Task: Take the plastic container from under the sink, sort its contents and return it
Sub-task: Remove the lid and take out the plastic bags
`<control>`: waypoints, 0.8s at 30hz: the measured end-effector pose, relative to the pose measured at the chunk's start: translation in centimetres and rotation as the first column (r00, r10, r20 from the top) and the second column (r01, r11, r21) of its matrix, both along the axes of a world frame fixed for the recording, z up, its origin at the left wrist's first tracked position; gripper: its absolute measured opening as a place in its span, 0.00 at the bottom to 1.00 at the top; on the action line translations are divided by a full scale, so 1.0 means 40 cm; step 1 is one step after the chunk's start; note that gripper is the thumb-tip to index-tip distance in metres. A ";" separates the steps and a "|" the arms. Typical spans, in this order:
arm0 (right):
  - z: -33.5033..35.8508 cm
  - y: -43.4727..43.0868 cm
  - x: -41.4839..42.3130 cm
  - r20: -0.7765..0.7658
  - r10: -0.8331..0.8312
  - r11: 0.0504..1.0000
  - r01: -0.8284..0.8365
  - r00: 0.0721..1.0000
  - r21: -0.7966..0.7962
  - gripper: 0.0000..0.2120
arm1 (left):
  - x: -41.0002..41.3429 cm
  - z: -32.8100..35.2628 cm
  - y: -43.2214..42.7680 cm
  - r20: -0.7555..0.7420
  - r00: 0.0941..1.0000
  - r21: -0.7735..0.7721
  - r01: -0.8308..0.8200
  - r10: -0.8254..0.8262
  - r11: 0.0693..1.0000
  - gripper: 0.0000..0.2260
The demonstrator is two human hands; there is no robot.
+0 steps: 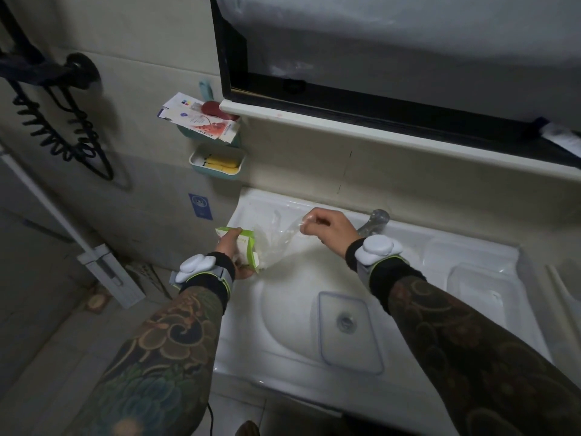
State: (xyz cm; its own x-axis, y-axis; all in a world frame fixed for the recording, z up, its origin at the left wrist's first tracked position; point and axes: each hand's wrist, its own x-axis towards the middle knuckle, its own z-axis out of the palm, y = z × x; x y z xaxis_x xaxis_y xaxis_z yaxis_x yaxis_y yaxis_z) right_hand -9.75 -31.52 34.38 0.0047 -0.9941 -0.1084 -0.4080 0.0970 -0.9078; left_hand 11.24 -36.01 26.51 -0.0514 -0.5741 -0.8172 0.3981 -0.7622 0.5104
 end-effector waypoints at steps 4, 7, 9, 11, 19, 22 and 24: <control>0.016 -0.003 -0.006 0.147 -0.088 0.996 0.082 0.985 0.044 0.11 | 0.007 -0.016 0.006 0.000 1.000 0.026 0.024 -0.024 0.999 0.20; 0.031 -0.002 -0.005 0.223 -0.134 0.991 0.127 0.965 0.047 0.09 | 0.005 -0.043 0.012 0.034 0.994 0.021 0.103 -0.104 0.994 0.29; 0.037 0.002 -0.001 0.237 -0.149 0.989 0.140 0.960 0.056 0.08 | 0.008 -0.060 0.018 0.152 0.971 0.005 0.186 -0.184 0.983 0.34; 0.036 0.006 0.002 0.231 -0.159 0.987 0.148 0.960 0.061 0.10 | 0.011 -0.077 0.031 0.433 0.862 -0.010 0.298 -0.264 0.955 0.37; 0.019 0.021 -0.001 0.216 -0.185 0.982 0.172 0.959 0.080 0.06 | -0.001 -0.149 0.133 0.905 0.054 0.255 0.726 -0.422 0.639 0.40; 0.011 0.028 -0.007 0.212 -0.203 0.978 0.186 0.956 0.095 0.03 | 0.000 -0.164 0.165 0.887 -0.050 0.367 0.678 -0.459 0.636 0.44; 0.010 0.034 -0.014 0.215 -0.214 0.975 0.198 0.953 0.097 0.01 | -0.003 -0.168 0.181 0.879 -0.094 0.405 0.665 -0.468 0.628 0.46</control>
State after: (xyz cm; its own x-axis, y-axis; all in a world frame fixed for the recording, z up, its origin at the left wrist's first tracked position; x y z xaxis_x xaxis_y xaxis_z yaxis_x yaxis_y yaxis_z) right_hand -10.30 -30.17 34.77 -0.1670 -0.9654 -0.2003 -0.1600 0.2270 -0.9607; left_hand 11.11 -28.79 19.81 0.2286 -0.8449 -0.4837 -0.9224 -0.3469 0.1700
